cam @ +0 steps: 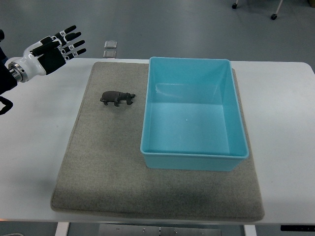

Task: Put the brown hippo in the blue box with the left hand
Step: 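Move the left hand forward over the mat toward the brown hippo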

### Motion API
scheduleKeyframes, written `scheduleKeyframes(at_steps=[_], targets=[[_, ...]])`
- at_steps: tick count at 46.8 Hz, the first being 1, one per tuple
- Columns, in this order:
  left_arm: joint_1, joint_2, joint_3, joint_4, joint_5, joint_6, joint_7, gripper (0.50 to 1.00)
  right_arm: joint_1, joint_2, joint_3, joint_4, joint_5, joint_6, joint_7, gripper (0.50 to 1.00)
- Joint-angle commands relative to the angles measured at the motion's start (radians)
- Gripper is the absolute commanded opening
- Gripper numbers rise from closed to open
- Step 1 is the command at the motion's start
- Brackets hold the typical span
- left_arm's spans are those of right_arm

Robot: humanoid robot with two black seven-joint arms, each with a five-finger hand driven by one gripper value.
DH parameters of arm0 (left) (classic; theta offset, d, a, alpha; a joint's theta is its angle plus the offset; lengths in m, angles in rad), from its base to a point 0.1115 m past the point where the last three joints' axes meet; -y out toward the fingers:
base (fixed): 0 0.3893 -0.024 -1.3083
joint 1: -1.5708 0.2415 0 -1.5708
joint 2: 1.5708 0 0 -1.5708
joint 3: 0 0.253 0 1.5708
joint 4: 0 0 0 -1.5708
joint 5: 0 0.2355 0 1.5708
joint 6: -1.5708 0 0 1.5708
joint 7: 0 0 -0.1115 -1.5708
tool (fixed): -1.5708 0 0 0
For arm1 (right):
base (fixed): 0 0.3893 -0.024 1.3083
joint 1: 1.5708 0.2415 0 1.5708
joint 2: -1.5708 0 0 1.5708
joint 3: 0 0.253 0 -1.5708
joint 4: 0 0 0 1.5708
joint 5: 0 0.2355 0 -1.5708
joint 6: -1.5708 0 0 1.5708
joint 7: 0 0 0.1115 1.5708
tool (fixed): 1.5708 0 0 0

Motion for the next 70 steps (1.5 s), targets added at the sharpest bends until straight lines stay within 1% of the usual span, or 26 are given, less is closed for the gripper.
scheduleKeyframes(at_steps=[1, 18, 25, 31, 36, 45, 47, 55, 64, 70], targets=[[0.0, -0.002, 0.0, 0.0, 0.002, 0.0, 0.0, 0.999, 0.0, 0.0, 0.0, 0.0, -0.001, 0.0, 0.0, 0.936], [-0.002, -0.002, -0.006, 0.008, -0.003, -0.003, -0.018, 0.999, 0.0, 0.0, 0.0, 0.0, 0.0, 0.0, 0.0, 0.936], [-0.003, -0.002, -0.003, 0.072, 0.002, -0.011, -0.02, 0.999, 0.0, 0.0, 0.0, 0.0, 0.0, 0.0, 0.0, 0.936], [-0.014, -0.003, 0.0, 0.095, 0.035, -0.02, -0.032, 0.999, 0.0, 0.0, 0.0, 0.0, 0.0, 0.0, 0.0, 0.936], [-0.031, -0.002, -0.003, 0.095, 0.168, -0.02, -0.063, 0.999, 0.0, 0.0, 0.0, 0.0, 0.0, 0.0, 0.0, 0.936], [-0.055, 0.002, 0.0, 0.092, 0.434, -0.018, -0.167, 0.999, 0.0, 0.0, 0.0, 0.0, 0.0, 0.0, 0.0, 0.936], [-0.064, 0.008, 0.006, 0.087, 0.471, -0.018, -0.181, 0.999, 0.0, 0.0, 0.0, 0.0, 0.0, 0.0, 0.0, 0.936], [-0.09, 0.009, 0.012, 0.078, 0.662, -0.015, -0.19, 0.996, 0.0, 0.0, 0.0, 0.0, 0.0, 0.0, 0.0, 0.936], [-0.106, 0.011, 0.012, 0.02, 0.972, -0.005, -0.193, 0.996, 0.0, 0.0, 0.0, 0.0, 0.0, 0.0, 0.0, 0.936], [-0.11, 0.014, 0.014, -0.026, 1.143, -0.005, -0.219, 0.996, 0.0, 0.0, 0.0, 0.0, 0.0, 0.0, 0.0, 0.936]])
